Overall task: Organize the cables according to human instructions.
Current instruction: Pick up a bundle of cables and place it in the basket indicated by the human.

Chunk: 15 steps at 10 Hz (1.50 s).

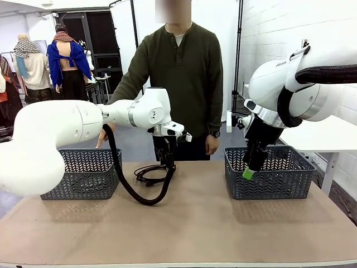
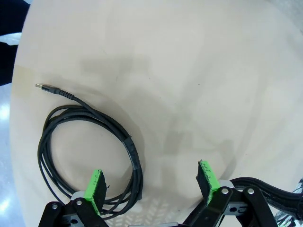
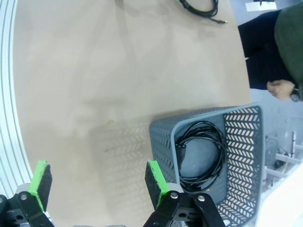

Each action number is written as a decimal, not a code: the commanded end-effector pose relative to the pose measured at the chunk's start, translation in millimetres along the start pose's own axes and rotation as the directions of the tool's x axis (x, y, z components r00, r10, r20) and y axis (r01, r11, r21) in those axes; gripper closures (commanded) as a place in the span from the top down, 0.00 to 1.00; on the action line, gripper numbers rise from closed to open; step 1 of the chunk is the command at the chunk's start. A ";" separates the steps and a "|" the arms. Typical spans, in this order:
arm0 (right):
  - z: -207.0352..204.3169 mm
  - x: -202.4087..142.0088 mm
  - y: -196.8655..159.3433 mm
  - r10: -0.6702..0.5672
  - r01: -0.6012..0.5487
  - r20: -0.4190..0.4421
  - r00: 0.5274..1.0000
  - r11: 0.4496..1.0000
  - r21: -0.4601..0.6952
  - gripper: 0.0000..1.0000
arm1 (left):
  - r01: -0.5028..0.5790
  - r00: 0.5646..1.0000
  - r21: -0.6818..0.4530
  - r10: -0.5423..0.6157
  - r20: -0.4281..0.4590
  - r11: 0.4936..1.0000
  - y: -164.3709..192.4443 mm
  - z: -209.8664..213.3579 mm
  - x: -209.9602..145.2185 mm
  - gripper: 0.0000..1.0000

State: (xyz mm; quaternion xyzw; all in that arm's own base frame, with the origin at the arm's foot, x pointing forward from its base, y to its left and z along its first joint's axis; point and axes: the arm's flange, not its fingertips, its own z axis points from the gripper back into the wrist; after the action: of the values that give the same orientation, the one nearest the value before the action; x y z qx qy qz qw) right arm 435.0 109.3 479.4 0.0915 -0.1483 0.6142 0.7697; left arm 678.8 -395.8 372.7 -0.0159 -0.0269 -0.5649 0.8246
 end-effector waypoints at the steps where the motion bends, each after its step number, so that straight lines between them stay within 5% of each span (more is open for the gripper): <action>1: -0.3 1.7 -2.7 -0.011 0.011 -0.007 1.000 1.000 -0.008 1.00 | 0.001 1.000 0.009 -0.001 0.023 1.000 0.8 -1.0 1.4 1.00; 15: -0.3 1.7 -2.7 -0.011 0.011 -0.007 1.000 1.000 -0.008 1.00 | -0.020 1.000 0.009 0.020 -0.013 1.000 -5.4 -22.4 -19.6 1.00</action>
State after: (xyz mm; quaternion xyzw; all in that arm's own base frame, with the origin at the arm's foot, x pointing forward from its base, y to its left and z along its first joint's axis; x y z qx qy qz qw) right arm 435.0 109.3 479.4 0.0915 -0.1483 0.6141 0.7697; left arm 680.1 -391.0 355.2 -0.0164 -0.0192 -0.5630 0.8260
